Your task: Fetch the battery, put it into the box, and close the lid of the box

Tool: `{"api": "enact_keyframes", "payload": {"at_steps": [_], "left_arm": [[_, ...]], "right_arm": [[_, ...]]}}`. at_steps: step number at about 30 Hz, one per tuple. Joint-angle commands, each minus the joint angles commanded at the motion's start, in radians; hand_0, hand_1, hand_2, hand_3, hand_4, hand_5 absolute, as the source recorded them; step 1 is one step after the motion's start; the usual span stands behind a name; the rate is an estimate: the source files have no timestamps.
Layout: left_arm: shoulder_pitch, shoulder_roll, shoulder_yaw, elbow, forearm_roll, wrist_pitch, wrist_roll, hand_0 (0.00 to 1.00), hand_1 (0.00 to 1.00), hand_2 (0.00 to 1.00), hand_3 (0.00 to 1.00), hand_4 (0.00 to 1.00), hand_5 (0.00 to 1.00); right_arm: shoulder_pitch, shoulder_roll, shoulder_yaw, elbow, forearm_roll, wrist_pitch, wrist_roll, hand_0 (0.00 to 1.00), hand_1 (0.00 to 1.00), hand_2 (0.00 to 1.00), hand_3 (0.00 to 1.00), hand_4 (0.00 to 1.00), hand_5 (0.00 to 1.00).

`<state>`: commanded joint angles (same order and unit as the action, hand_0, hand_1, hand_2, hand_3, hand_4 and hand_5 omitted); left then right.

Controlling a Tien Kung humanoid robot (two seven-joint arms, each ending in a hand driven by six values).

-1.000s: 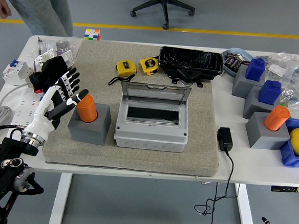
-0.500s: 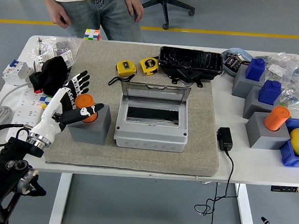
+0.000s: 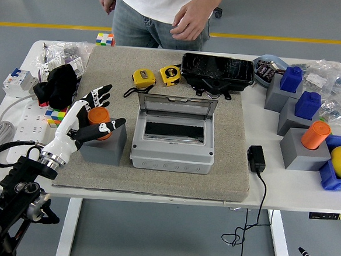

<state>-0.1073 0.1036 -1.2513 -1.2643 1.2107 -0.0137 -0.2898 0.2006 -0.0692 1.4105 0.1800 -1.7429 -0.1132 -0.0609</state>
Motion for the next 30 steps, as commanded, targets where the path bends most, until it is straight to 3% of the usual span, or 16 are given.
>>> {"api": "enact_keyframes", "payload": {"at_steps": [20,30], "left_arm": [[0.0,-0.004,0.011,0.024,0.029,0.022,0.0,0.913,0.941,0.882,0.839,0.998,0.251],[-0.001,-0.005,0.012,0.023,0.03,0.038,-0.003,0.85,0.902,0.846,0.828,0.998,0.254]], "right_arm": [[-0.002,0.001,0.002,0.0,-0.001,0.0,0.0,0.888,0.852,0.793,0.823,0.998,0.998],[-0.001,0.0,0.005,0.0,-0.002,0.0,0.001,0.886,0.853,0.793,0.823,0.998,0.998]]}}
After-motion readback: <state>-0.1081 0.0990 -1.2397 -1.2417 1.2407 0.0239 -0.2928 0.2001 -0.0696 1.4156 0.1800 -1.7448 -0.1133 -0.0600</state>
